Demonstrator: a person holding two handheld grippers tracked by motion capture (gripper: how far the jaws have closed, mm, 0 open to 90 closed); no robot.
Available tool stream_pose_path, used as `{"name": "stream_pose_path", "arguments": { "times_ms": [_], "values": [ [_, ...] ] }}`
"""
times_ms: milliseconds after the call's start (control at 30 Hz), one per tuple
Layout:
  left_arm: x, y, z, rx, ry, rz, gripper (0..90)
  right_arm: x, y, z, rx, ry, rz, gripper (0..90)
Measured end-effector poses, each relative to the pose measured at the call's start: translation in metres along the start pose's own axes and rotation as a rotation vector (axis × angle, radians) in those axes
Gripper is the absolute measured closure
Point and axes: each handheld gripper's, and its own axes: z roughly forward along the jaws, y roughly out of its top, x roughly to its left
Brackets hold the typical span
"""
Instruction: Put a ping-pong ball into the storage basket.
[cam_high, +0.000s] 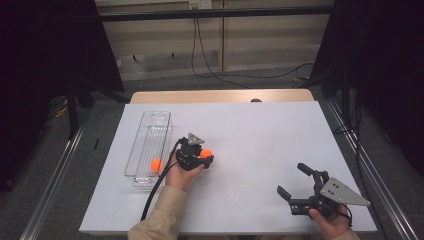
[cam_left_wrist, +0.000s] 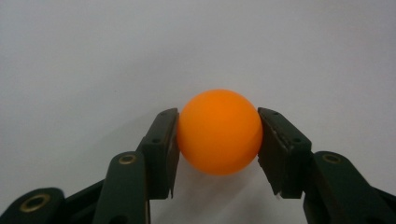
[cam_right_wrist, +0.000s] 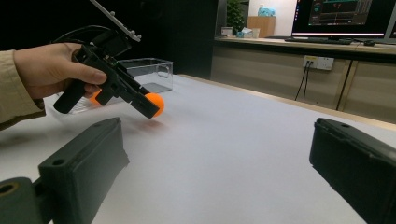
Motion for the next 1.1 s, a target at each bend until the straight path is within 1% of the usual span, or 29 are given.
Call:
{"name": "stream_pose_path", "arguments": {
  "times_ms": [233, 400, 767, 1100],
  "values": [
    [0.002, 0.002, -0.007, -0.013, -0.007, -0.022, 50.7, 0.0, 0.0, 0.0, 0.001, 0.002, 0.0, 2.8],
    [0.003, 0.003, -0.01, -0.016, -0.008, -0.022, 50.8, 0.0, 0.0, 0.0, 0.001, 0.002, 0.0, 2.8],
    [0.008, 0.005, -0.02, -0.028, -0.012, -0.043, 50.8, 0.001, 0.0, 0.0, 0.0, 0.002, 0.0, 2.8],
    [0.012, 0.006, -0.025, -0.037, -0.01, -0.066, 50.8, 0.001, 0.0, 0.001, 0.0, 0.002, 0.0, 2.8]
  ]
}}
